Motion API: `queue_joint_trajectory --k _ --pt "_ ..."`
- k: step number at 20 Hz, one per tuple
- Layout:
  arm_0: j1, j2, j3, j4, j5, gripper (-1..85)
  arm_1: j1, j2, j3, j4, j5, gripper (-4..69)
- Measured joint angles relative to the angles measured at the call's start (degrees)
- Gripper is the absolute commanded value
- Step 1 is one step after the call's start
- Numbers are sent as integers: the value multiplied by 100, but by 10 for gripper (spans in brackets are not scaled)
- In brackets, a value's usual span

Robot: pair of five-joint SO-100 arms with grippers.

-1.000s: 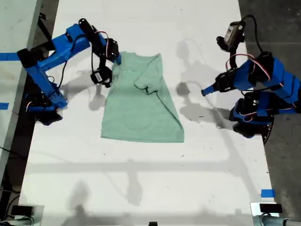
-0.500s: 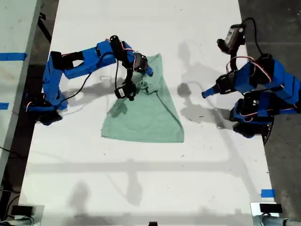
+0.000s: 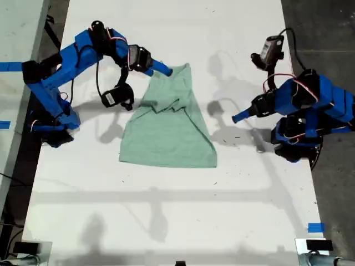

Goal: Fold tshirt

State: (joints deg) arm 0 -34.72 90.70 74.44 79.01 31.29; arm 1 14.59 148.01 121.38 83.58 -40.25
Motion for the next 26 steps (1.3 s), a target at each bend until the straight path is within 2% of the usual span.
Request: queue_joint_trajectory --k 7,11,16,26 --pt "1793 2698 4605 -1389 -1846 289 -659 -1415 404 -1037 264 299" --pt "2558 2804 5388 -1670 -2593 281 -923 -2347 413 -1485 475 305" --pt "2979 2848 5607 -1916 -2944 276 -1081 -3366 404 -1802 650 306" --pt "3050 2848 5704 -2136 -2971 267 -1081 -5106 62 -3050 729 228"
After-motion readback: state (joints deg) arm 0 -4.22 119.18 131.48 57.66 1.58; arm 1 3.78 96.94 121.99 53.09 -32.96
